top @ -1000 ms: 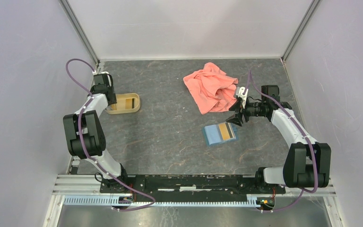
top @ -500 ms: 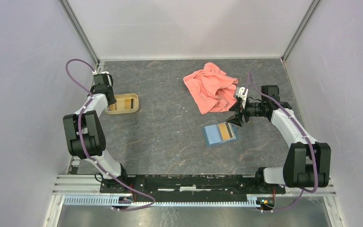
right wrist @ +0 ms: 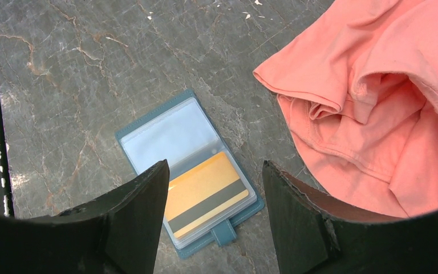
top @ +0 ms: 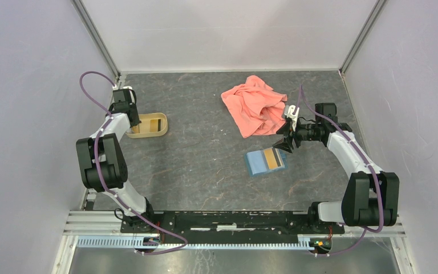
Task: Put the credit cards into the card holder
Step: Pick up the credit card from the storage box.
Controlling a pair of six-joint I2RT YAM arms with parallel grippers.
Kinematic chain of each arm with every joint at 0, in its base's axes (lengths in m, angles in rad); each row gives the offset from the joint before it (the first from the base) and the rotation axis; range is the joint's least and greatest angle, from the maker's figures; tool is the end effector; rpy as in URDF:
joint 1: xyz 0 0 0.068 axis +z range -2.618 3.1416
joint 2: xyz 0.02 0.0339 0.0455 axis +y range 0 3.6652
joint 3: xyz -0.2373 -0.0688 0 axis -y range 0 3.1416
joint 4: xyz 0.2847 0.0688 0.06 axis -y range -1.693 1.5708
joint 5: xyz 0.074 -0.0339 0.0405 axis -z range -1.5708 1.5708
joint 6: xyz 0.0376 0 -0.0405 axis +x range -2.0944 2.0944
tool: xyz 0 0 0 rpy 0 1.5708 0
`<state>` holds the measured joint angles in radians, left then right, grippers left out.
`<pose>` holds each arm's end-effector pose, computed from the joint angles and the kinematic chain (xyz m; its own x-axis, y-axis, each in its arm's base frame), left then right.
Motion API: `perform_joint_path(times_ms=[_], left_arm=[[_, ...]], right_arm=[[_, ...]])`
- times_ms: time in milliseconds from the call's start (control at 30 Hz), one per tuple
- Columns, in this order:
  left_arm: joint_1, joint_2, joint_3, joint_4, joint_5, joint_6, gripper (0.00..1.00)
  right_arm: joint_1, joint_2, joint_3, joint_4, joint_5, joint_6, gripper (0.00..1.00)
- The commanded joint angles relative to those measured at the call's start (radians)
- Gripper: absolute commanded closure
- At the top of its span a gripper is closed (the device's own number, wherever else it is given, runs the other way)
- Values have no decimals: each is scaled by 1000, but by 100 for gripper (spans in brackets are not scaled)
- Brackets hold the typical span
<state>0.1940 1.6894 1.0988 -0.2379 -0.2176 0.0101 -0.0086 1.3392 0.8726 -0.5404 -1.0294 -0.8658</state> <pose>0.3839 0.0837 0.1588 -0.7264 -0.1327 -0.6743 -0.3241 0.9314 0.1659 0.2970 0.0297 0.1911 -0.2023 -0.3908 -0.8980 -0.9376 0.3420 0.0624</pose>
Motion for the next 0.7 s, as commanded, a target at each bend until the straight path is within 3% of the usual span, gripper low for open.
perform_joint_path(times_ms=[0,433,667], left_arm=[[5,-59,38,6,13,-41,93],[5,-95,38,5,72,-60,98],[5,-249,10,5,166,-112,98]], right_arm=[[3,2,19,2,2,-16,33],[3,4,19,0,3,-18,33],[29,10,19,2,9,-19,32]])
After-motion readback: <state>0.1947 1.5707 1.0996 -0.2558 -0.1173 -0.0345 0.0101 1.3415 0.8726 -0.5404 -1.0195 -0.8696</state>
